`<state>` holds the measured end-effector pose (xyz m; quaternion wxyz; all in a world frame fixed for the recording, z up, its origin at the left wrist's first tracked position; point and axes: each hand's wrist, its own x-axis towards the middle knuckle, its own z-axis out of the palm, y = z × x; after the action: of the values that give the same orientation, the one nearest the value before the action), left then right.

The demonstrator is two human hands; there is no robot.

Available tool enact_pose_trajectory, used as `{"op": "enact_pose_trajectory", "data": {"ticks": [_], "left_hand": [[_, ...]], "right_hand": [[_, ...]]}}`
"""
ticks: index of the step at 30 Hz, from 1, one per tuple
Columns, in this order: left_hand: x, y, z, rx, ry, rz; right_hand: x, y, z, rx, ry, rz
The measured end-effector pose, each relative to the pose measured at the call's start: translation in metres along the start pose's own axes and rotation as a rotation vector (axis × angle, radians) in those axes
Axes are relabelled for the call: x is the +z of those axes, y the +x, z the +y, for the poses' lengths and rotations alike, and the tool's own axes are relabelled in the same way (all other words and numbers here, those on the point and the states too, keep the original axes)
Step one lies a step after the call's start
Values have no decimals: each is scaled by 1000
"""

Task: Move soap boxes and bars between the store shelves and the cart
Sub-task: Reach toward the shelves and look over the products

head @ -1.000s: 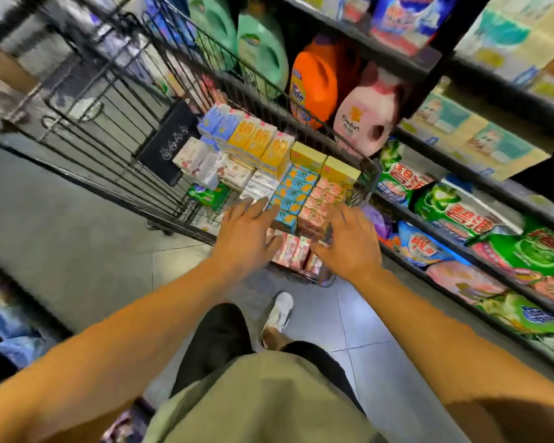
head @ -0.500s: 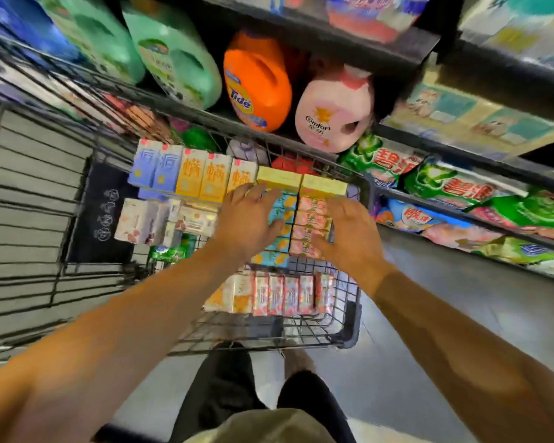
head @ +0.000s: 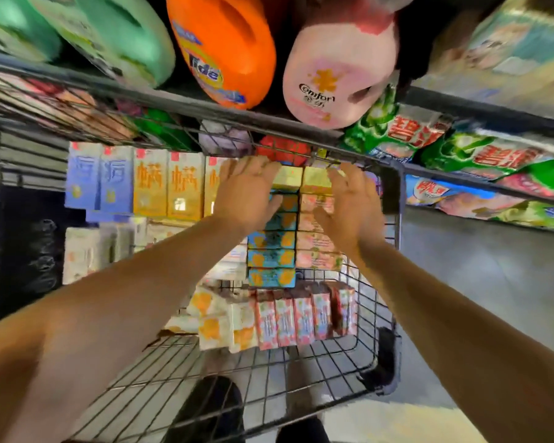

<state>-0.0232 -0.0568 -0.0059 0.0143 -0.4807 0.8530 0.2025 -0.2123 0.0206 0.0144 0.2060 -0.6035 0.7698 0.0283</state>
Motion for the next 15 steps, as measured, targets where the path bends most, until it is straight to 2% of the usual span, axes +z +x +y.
{"op": "enact_pose_trajectory", "data": {"ticks": [5, 10, 15], "left_hand": [[15, 5, -5, 26, 60, 117], [26, 8, -11, 38, 67, 224], [17, -4, -2, 44, -13, 250]], "right_hand": [[17, 1, 2, 19, -100, 180], [22, 2, 9, 1, -175, 194], [8, -7, 5, 50, -75, 234]]}}
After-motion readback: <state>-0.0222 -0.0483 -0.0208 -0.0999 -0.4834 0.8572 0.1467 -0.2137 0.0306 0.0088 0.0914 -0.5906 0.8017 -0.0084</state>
